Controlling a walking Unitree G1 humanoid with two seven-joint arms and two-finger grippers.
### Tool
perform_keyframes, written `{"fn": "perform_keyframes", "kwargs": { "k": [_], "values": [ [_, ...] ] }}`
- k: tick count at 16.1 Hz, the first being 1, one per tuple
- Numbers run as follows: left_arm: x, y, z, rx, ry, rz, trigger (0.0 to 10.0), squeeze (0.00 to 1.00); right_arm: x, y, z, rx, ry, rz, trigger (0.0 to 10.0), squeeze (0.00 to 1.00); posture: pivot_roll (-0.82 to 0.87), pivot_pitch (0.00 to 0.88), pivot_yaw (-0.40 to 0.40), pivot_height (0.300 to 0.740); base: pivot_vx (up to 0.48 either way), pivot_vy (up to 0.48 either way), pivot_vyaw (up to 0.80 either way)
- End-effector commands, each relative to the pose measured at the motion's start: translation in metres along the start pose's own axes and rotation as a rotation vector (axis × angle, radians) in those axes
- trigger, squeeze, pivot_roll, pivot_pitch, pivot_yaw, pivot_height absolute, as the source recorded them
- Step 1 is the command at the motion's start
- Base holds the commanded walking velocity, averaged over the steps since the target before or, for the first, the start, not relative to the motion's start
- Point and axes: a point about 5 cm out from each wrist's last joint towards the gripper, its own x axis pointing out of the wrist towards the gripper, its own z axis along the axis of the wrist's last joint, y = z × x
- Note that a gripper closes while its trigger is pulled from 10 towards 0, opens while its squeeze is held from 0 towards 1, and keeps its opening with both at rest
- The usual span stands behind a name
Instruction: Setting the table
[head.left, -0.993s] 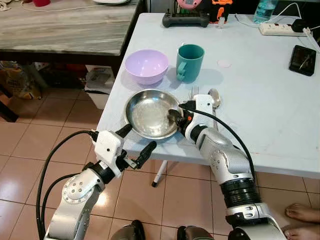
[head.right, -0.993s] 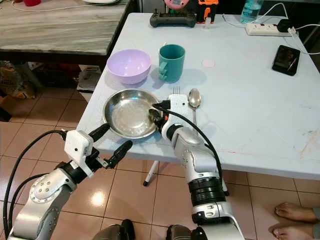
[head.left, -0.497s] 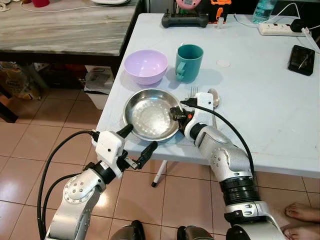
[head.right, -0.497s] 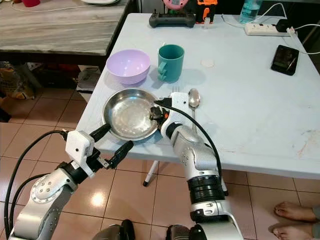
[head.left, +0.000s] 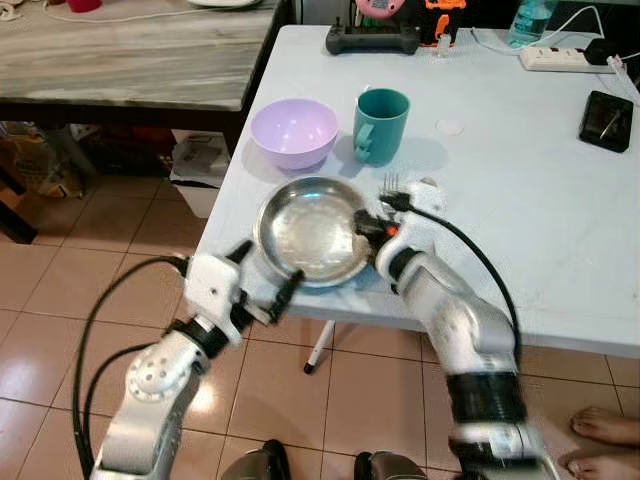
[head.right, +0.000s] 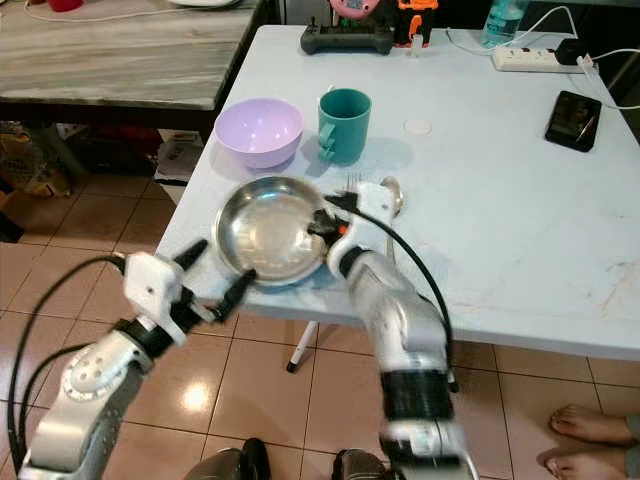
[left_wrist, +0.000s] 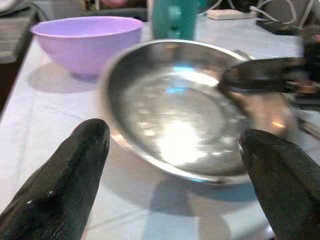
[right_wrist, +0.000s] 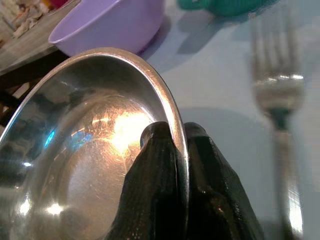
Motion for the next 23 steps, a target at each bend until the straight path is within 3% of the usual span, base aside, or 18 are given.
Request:
{"fn": "perform_keyframes", "kwargs": {
  "k": [1, 4, 8, 18, 23],
  "values": [
    [-0.001, 0.003, -0.005, -0.010, 0.029, 0.032, 10.0, 0.00, -0.006, -0.003, -0.004, -0.041, 0.001, -0.032, 10.0, 0.00, -0.17, 0.201, 0.022, 0.740, 0.000, 0.000, 0.00],
    [0.006, 0.007, -0.004, -0.058, 0.015, 0.086, 10.0, 0.00, -0.022, -0.019, -0.003, -0.067, -0.058, -0.124, 10.0, 0.00, -0.18, 0.192, 0.019, 0.740, 0.000, 0.000, 0.00],
    [0.012, 0.015, -0.004, -0.097, 0.005, 0.162, 10.0, 0.00, -0.033, -0.027, 0.006, -0.085, -0.151, -0.221, 10.0, 0.00, -0.19, 0.181, 0.019, 0.740, 0.000, 0.128, 0.00],
    [0.017, 0.016, -0.005, -0.105, 0.001, 0.180, 10.0, 0.00, -0.032, -0.021, 0.012, -0.107, -0.193, -0.209, 10.0, 0.00, -0.19, 0.175, 0.026, 0.740, 0.000, 0.413, -0.51],
    [0.019, 0.014, -0.004, -0.114, -0.005, 0.182, 10.0, 0.00, -0.033, -0.018, 0.016, -0.130, -0.224, -0.192, 10.0, 0.00, -0.19, 0.175, 0.027, 0.740, 0.000, 0.480, 0.00]
  ]
}}
